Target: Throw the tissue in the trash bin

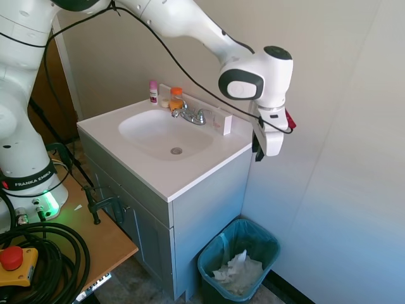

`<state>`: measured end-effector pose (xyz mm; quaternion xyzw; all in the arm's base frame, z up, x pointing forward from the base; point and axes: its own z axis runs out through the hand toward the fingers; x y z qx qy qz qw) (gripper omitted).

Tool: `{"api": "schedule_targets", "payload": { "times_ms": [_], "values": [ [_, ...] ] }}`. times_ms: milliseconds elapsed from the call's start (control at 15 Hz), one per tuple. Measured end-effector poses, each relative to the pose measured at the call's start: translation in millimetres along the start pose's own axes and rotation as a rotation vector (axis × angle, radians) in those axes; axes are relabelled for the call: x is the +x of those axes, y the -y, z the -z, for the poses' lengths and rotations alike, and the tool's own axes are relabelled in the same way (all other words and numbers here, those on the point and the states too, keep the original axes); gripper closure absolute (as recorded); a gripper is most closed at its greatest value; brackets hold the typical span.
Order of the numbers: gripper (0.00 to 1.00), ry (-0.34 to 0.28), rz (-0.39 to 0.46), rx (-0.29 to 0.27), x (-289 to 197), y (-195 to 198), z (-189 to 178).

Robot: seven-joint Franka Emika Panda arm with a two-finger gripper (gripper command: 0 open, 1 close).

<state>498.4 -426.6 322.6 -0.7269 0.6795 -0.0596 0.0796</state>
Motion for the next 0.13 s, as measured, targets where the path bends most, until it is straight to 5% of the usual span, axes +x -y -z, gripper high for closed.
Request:
{"api": "schedule_targets", "payload": {
  "times_ms": [133],
  "values": [
    [0.0, -0.01, 0.024, 0.046, -16.1, -4.1, 41.4]
  ]
}}
